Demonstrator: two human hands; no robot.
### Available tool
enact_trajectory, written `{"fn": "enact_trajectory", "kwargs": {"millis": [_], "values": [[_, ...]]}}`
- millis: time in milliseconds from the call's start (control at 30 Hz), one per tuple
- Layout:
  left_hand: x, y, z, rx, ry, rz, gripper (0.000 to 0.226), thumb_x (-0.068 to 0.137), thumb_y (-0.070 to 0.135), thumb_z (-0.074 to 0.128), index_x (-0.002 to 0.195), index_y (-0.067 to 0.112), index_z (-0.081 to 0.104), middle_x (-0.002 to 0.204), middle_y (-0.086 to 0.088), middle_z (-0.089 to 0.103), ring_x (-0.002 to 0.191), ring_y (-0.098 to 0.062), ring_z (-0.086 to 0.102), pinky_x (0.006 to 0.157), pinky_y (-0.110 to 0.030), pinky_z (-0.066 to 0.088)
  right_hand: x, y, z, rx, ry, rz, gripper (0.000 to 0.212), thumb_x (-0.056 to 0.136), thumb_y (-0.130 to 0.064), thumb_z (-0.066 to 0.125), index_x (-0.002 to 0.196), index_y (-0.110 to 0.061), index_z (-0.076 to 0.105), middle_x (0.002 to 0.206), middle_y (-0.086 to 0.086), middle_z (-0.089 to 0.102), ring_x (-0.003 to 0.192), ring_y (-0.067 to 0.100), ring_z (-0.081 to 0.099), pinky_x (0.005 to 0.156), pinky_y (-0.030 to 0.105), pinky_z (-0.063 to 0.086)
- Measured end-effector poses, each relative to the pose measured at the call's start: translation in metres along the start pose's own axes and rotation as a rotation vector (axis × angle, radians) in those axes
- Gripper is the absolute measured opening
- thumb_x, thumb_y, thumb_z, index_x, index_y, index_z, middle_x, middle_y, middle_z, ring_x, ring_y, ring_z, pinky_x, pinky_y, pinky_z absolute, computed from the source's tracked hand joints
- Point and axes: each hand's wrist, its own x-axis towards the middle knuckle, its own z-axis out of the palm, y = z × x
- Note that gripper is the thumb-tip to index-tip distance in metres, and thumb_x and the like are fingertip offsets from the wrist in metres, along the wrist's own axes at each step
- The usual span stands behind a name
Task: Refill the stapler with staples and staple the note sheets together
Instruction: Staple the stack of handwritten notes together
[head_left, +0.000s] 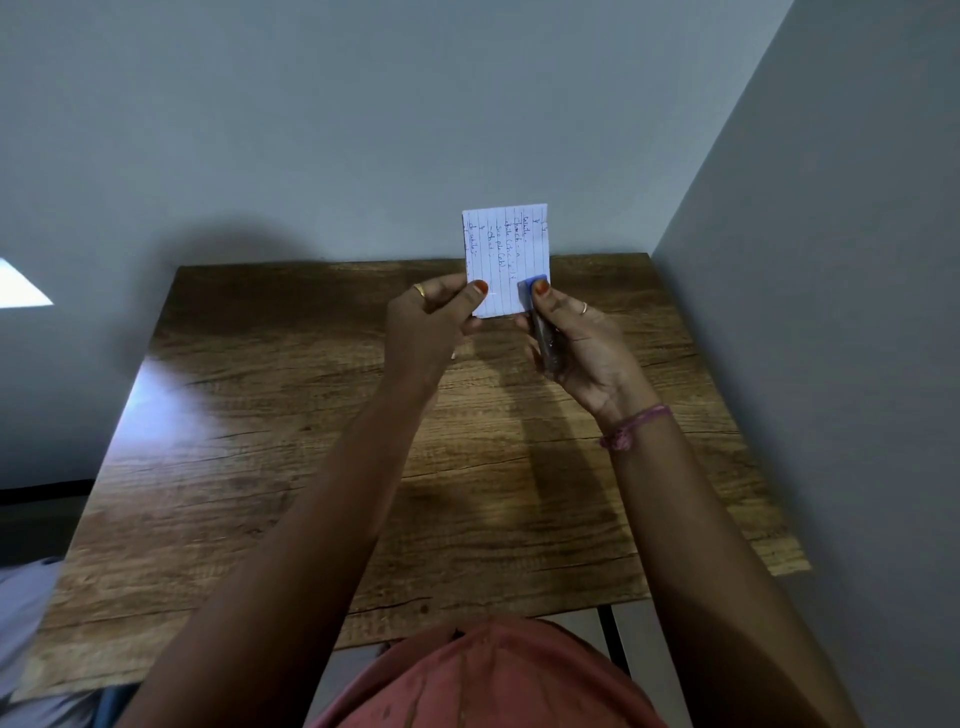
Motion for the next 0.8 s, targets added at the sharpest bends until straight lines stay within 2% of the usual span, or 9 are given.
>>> {"fn": "enact_trajectory", "kwargs": {"millis": [100,167,233,300,367,433,500,567,800], "values": [[0.003,-0.004,-0.006,-0.04,0.026,-0.026,0.02,0.083,0.016,0.072,0.102,0.009,0.07,0.091,0.001,0.075,0.078,-0.009,0.072,0.072,-0.029,0.06,0.003,0.005,-0.006,0.009,-0.074,0.06,0.03,0.084,-0.028,0.068,0.11,-0.012,0.066,0.088,-0.001,0.071,0.079,0.007,0.067,0.058,0.02,0.051],[0.005,-0.006,-0.009,-0.058,0.041,-0.024,0.014,0.083,0.014,0.073,0.096,0.013,0.071,0.089,0.004,0.075,0.078,-0.008,0.072,0.071,-0.027,0.059,0.005,0.013,-0.011,-0.009,-0.092,0.048,0.035,0.08,-0.025,0.071,0.111,-0.01,0.066,0.09,-0.002,0.072,0.078,0.007,0.067,0.055,0.018,0.05],[0.006,-0.007,-0.012,-0.067,0.056,-0.017,0.01,0.082,0.012,0.073,0.091,0.015,0.072,0.088,0.006,0.075,0.078,-0.008,0.072,0.068,-0.024,0.058,0.008,0.025,-0.02,-0.011,-0.073,0.015,0.025,0.082,-0.012,0.069,0.107,-0.013,0.067,0.085,-0.005,0.073,0.075,0.004,0.067,0.054,0.016,0.051],[0.006,-0.008,-0.016,-0.091,0.081,-0.023,0.009,0.081,0.011,0.074,0.086,0.018,0.071,0.083,0.007,0.076,0.074,-0.008,0.071,0.064,-0.022,0.057,0.013,0.04,-0.028,-0.041,-0.026,-0.016,0.032,0.084,0.002,0.064,0.114,-0.011,0.063,0.081,-0.008,0.073,0.069,-0.001,0.066,0.055,0.014,0.05],[0.007,-0.009,-0.02,-0.1,0.11,-0.035,0.009,0.081,0.011,0.074,0.086,0.018,0.07,0.089,0.002,0.075,0.081,-0.012,0.071,0.062,-0.02,0.055,0.019,0.053,-0.034,-0.206,0.062,-0.062,0.043,0.085,0.006,0.063,0.125,-0.008,0.057,0.085,-0.009,0.069,0.066,-0.004,0.062,0.055,0.011,0.047],[0.008,-0.011,-0.026,-0.101,0.136,-0.046,0.01,0.081,0.011,0.074,0.088,0.016,0.069,0.096,-0.003,0.073,0.083,-0.014,0.071,0.062,-0.018,0.055,0.027,0.063,-0.039,-0.438,0.15,-0.114,0.048,0.085,0.003,0.064,0.131,-0.007,0.054,0.097,-0.004,0.066,0.076,-0.001,0.062,0.062,0.011,0.048],[0.01,-0.013,-0.032,-0.108,0.167,-0.061,0.013,0.08,0.011,0.074,0.092,0.013,0.068,0.094,-0.002,0.073,0.078,-0.011,0.07,0.06,-0.017,0.054,0.037,0.071,-0.041,-0.648,0.249,-0.159,0.051,0.084,-0.003,0.067,0.132,-0.006,0.053,0.112,0.003,0.065,0.097,0.012,0.063,0.081,0.02,0.051],[0.012,-0.016,-0.04,-0.095,0.2,-0.073,0.021,0.08,0.012,0.075,0.099,0.009,0.068,0.094,-0.003,0.072,0.076,-0.01,0.069,0.061,-0.018,0.054,0.048,0.077,-0.039,-0.833,0.374,-0.202,0.052,0.081,-0.01,0.072,0.129,-0.005,0.054,0.119,0.009,0.063,0.107,0.021,0.06,0.091,0.03,0.05],[0.019,-0.027,-0.072,-0.103,0.279,-0.13,0.031,0.079,0.013,0.076,0.107,0.006,0.065,0.095,-0.001,0.069,0.084,-0.012,0.068,0.063,-0.018,0.054,0.081,0.091,-0.018,-0.985,0.496,-0.268,0.041,0.08,-0.013,0.072,0.118,-0.003,0.06,0.113,0.012,0.066,0.104,0.024,0.062,0.089,0.036,0.053]]}}
